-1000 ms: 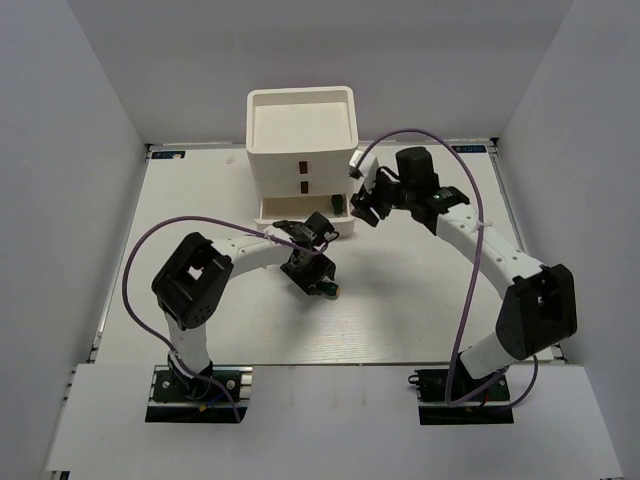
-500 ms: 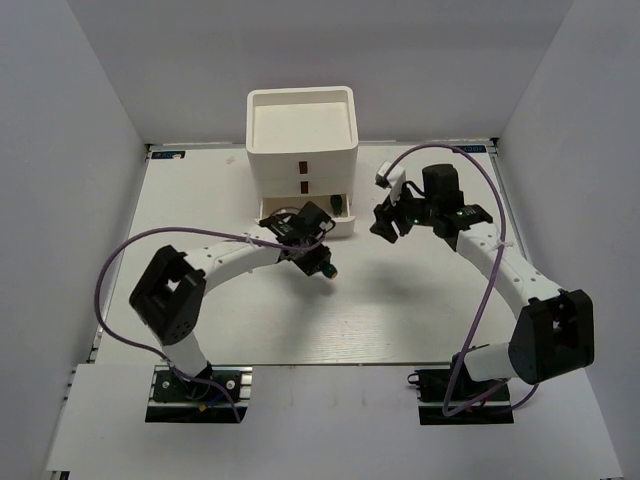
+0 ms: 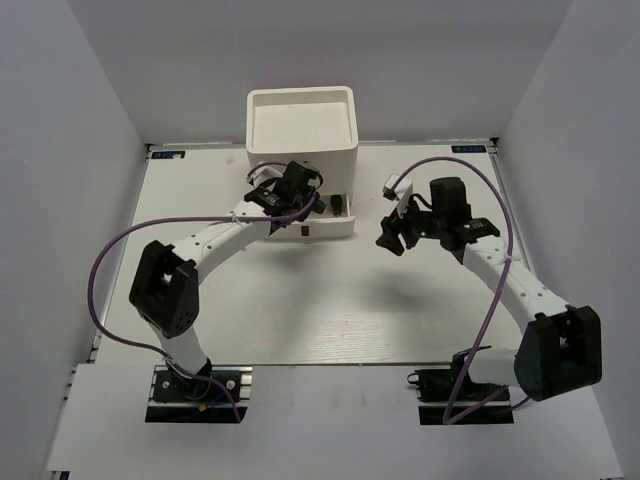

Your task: Sort the tools into containers

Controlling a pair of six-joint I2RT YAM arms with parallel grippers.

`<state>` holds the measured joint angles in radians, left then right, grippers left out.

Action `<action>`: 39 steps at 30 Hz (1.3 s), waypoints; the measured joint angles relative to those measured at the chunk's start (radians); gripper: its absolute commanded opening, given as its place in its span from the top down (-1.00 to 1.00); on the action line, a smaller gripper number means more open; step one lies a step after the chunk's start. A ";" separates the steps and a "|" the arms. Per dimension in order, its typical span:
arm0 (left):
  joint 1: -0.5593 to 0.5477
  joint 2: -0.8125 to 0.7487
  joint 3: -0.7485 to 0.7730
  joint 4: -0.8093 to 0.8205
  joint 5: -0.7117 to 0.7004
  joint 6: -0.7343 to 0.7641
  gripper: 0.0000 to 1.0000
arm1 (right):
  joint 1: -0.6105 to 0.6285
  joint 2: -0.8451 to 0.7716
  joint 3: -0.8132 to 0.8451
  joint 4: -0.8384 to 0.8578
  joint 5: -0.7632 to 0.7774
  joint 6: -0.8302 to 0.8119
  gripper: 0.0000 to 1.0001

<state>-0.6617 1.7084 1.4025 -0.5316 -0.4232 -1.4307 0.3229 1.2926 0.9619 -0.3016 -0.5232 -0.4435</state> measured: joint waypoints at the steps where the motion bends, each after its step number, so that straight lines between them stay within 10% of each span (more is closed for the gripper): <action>1: 0.009 0.018 0.015 0.011 -0.013 -0.003 1.00 | -0.001 -0.010 -0.005 0.000 0.000 0.000 -0.32; 8: 0.057 0.138 0.100 0.038 -0.049 -0.025 0.78 | -0.010 -0.047 -0.037 -0.007 0.000 0.000 -0.32; 11: 0.060 0.170 0.121 0.037 -0.049 -0.037 0.14 | -0.016 -0.051 -0.047 -0.012 0.000 0.000 -0.32; 16: 0.064 0.188 0.124 0.033 -0.040 -0.049 -0.27 | -0.021 -0.051 -0.064 -0.013 -0.001 -0.002 -0.32; 20: 0.064 0.185 0.134 0.036 -0.030 -0.034 -0.34 | -0.021 -0.046 -0.069 -0.010 -0.026 -0.019 0.14; 23: 0.061 0.153 0.114 0.058 -0.020 0.023 0.49 | -0.020 -0.023 -0.076 0.023 -0.081 -0.051 0.98; 25: 0.057 0.093 0.072 0.071 -0.003 0.092 1.00 | -0.014 0.011 -0.084 0.064 -0.139 -0.080 1.00; 29: 0.047 -0.134 -0.093 0.110 0.042 0.292 1.00 | 0.037 0.137 -0.061 0.113 -0.210 -0.154 1.00; 34: 0.045 -0.511 -0.340 0.089 0.056 0.524 -0.09 | 0.190 0.362 0.091 0.143 -0.148 -0.235 1.00; 39: 0.051 -0.813 -0.504 -0.024 0.036 0.578 -0.24 | 0.357 0.510 0.195 0.254 0.114 -0.267 1.00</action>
<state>-0.6102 0.8959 0.8982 -0.5556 -0.3870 -0.8528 0.6804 1.8030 1.1572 -0.0479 -0.4088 -0.7109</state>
